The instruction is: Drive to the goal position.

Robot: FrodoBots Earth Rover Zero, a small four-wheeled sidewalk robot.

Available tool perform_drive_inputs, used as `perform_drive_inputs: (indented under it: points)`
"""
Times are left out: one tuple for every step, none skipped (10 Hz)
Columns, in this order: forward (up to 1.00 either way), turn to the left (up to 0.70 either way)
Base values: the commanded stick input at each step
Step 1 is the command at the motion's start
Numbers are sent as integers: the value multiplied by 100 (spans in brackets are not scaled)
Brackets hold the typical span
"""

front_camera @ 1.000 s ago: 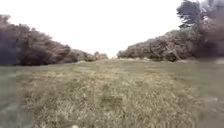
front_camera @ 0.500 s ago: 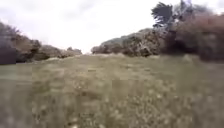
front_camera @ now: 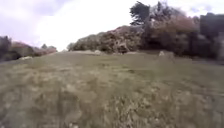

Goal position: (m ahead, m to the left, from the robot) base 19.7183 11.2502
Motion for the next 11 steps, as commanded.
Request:
perform_drive_inputs:
  points:
    - [100, 29]
    - [100, 40]
    - [100, 40]
    - [100, 40]
    - [100, 40]
    - [100, 40]
    - [100, 40]
    - [100, 40]
    - [100, 40]
    - [100, 40]
    - [100, 40]
